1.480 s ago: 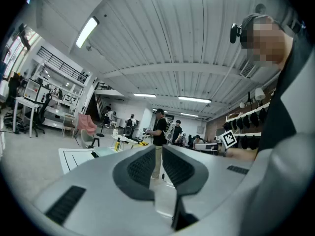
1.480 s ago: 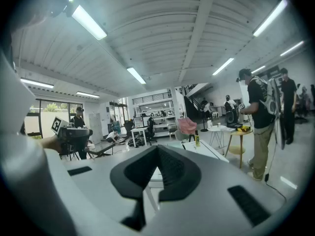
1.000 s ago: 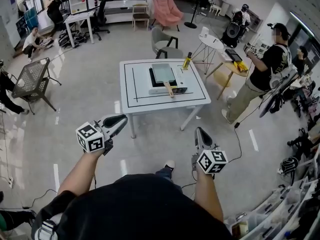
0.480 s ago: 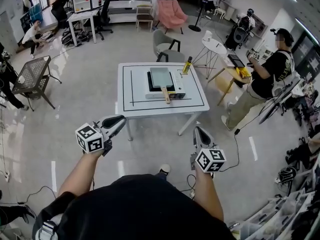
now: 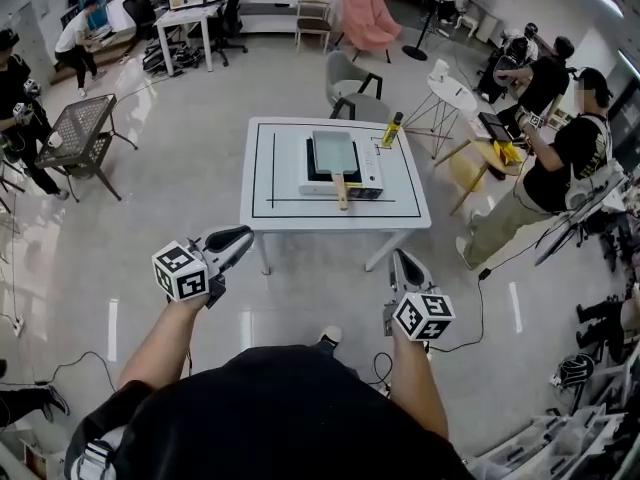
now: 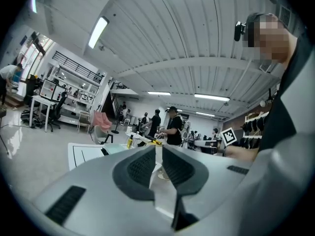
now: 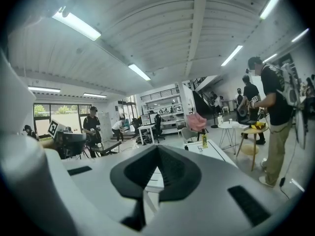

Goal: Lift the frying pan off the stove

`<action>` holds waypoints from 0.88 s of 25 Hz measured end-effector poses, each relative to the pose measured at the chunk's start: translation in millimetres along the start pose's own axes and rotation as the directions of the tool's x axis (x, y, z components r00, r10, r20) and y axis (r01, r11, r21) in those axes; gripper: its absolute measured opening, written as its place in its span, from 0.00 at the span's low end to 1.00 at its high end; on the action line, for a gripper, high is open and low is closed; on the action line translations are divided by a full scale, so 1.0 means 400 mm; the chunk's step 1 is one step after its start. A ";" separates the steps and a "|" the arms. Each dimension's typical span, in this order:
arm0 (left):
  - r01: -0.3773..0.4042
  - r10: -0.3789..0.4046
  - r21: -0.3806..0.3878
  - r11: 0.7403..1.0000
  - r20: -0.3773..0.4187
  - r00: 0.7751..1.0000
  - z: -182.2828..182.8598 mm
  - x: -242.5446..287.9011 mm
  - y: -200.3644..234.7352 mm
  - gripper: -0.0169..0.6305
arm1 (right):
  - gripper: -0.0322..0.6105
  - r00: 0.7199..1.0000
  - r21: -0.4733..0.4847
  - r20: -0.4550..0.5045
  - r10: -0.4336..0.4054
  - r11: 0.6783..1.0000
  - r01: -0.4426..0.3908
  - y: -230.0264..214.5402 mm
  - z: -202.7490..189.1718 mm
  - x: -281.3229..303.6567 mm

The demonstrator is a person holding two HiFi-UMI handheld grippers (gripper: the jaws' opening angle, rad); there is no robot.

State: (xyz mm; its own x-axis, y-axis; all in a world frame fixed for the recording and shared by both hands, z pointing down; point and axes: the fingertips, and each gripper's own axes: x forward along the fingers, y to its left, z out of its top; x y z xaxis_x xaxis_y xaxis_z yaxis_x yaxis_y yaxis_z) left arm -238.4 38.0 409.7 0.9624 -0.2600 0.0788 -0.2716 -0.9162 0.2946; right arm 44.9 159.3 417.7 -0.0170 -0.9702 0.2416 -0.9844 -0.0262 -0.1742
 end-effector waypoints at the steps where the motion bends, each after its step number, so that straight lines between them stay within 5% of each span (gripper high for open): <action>1: -0.006 0.006 -0.002 1.000 -0.003 1.000 -0.002 0.007 0.005 0.10 | 0.06 1.000 0.003 -0.004 0.007 1.000 -0.007 -0.006 -0.002 0.012; 9: -0.036 0.035 -0.028 0.999 -0.031 0.999 -0.037 0.079 0.049 0.10 | 0.06 0.999 -0.062 -0.035 0.029 0.998 -0.031 -0.057 -0.008 0.088; 22: -0.065 0.063 -0.042 0.997 -0.064 0.996 -0.049 0.188 0.097 0.10 | 0.06 0.995 -0.041 -0.051 0.081 0.996 -0.083 -0.144 -0.008 0.203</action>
State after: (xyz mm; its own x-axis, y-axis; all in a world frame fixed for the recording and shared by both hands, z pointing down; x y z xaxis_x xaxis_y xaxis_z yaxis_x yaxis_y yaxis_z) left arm -176.6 -11.2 445.6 0.9418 -0.2967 0.1580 -0.3335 -0.8838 0.3281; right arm 99.7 82.8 450.3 -0.1057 -0.9557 0.2747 -0.9859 0.0647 -0.1543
